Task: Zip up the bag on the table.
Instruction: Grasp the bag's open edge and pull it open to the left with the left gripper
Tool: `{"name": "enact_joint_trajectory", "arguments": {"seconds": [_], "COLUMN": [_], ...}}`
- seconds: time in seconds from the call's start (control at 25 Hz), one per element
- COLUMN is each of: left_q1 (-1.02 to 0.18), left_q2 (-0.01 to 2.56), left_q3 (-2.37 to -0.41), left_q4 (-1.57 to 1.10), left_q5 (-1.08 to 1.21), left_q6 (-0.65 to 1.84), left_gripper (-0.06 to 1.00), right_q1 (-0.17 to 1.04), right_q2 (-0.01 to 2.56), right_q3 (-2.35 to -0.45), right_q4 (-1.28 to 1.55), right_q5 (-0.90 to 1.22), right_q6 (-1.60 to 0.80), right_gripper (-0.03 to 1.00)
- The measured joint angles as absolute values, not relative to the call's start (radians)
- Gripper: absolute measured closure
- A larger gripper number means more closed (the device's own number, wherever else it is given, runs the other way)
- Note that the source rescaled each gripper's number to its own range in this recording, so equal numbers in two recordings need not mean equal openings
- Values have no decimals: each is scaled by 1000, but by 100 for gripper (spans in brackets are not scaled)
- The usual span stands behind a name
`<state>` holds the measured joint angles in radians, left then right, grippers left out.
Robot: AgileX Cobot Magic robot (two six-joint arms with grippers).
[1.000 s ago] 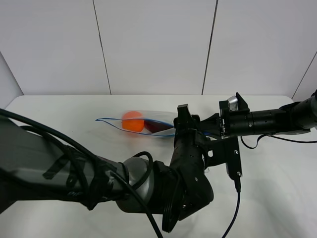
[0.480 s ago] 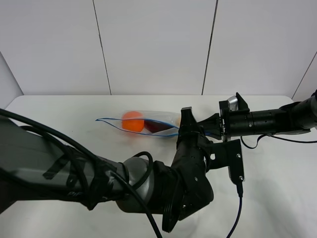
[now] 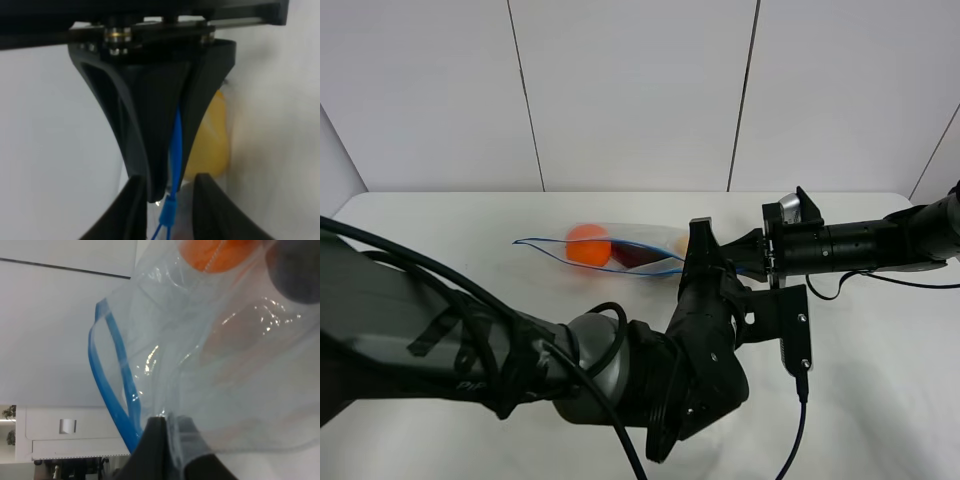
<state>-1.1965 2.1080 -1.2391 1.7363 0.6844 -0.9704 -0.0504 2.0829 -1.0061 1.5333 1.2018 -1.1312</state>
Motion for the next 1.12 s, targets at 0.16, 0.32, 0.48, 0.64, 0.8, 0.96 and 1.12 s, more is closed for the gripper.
{"name": "enact_joint_trajectory", "arguments": {"seconds": [0.16, 0.32, 0.48, 0.64, 0.8, 0.96, 1.12], "left_q1": [-1190, -1190, -1190, -1190, -1190, -1190, -1190], "left_q2": [2108, 2108, 2108, 2108, 2108, 2108, 2108], "left_q3": [-1239, -1239, -1239, -1239, -1239, -1239, -1239], "left_q4": [1736, 1737, 1737, 1737, 1737, 1735, 1668], "left_q5": [686, 683, 683, 679, 679, 684, 692], "left_q6": [-968, -968, -968, -960, -937, -928, -869], "left_gripper": [73, 73, 79, 94, 94, 94, 94], "right_q1": [-50, -50, -50, -50, -50, -50, -50], "right_q2": [2083, 2083, 2083, 2083, 2083, 2083, 2083], "right_q3": [-1006, -1006, -1006, -1006, -1006, -1006, -1006], "right_q4": [1533, 1533, 1533, 1535, 1535, 1536, 1533], "right_q5": [1202, 1202, 1202, 1202, 1202, 1202, 1202], "right_q6": [-1131, -1131, -1131, -1131, -1131, -1131, -1131], "right_gripper": [97, 97, 97, 97, 97, 97, 97]}}
